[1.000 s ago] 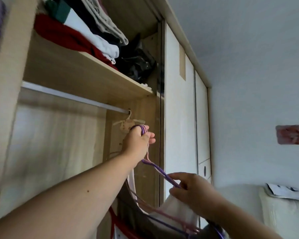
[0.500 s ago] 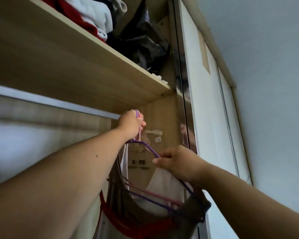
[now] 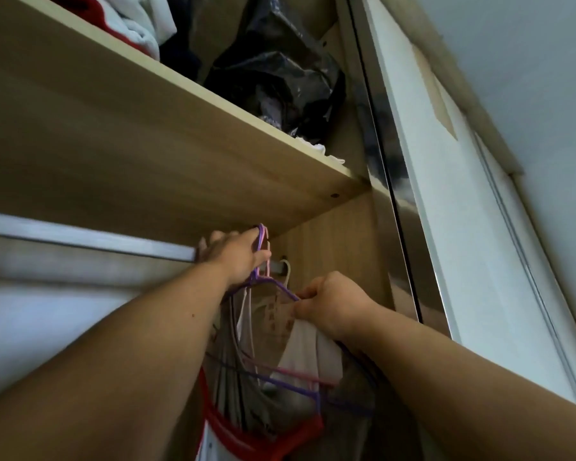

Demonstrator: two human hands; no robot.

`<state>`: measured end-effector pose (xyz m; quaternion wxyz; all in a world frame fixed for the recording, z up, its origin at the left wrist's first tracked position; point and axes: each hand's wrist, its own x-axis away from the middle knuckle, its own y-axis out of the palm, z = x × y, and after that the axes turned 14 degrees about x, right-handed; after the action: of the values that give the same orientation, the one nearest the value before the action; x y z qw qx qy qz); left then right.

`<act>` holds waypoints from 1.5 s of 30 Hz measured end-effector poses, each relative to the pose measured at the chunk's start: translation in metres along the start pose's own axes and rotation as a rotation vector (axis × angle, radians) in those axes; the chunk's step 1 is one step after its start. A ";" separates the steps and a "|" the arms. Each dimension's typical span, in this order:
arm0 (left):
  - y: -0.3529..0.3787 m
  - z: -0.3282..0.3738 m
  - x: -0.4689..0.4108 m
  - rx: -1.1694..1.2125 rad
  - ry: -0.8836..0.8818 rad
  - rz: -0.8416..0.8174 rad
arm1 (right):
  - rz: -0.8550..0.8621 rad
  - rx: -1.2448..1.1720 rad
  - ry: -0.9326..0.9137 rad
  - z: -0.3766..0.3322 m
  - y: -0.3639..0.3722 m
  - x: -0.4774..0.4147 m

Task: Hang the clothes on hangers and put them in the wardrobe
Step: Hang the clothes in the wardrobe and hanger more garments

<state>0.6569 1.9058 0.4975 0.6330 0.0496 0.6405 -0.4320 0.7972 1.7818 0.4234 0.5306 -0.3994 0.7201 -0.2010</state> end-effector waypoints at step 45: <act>0.045 0.087 0.223 0.725 0.682 0.045 | 0.499 0.637 -0.097 0.058 0.015 0.179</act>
<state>0.7079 1.7718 0.3000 0.3386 0.4188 0.6183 -0.5725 0.8238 1.6572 0.2841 0.6934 -0.0371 0.6709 -0.2603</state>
